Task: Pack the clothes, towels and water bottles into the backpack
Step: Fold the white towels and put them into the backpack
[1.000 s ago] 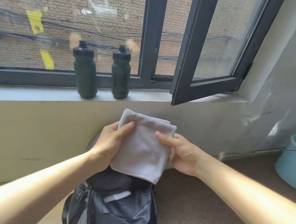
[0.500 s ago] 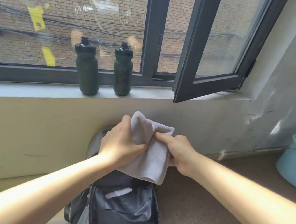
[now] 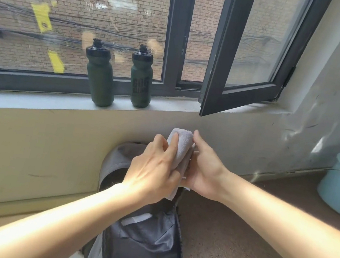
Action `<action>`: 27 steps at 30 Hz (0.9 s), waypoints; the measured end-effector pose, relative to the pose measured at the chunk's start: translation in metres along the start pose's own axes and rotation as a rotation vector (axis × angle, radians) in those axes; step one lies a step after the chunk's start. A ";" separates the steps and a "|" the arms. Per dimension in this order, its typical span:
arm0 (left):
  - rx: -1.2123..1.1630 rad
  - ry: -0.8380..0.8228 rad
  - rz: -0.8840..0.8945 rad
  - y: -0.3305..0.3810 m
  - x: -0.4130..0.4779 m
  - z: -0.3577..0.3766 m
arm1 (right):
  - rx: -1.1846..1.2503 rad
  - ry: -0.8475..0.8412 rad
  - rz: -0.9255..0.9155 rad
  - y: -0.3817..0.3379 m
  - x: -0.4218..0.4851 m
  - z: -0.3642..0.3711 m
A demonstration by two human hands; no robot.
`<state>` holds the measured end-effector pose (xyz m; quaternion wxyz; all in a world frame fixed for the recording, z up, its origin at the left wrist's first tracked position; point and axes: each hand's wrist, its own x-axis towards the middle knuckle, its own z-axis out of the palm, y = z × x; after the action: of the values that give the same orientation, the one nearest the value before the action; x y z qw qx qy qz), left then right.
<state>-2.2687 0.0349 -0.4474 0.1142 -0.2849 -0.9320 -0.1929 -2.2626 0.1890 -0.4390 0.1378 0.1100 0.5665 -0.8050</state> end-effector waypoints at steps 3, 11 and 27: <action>-0.032 -0.011 0.046 -0.003 0.001 0.000 | -0.072 -0.100 -0.040 0.004 -0.003 0.005; -0.754 0.011 0.039 -0.034 0.009 0.001 | -0.128 0.132 -0.038 0.007 0.005 -0.006; -0.749 -0.229 0.051 -0.065 -0.005 0.017 | -0.866 0.082 -0.030 0.037 0.010 -0.013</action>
<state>-2.3038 -0.0098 -0.4830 -0.0976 -0.3496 -0.7964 -0.4837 -2.2589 0.1882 -0.4798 0.1368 0.0656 0.8584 -0.4900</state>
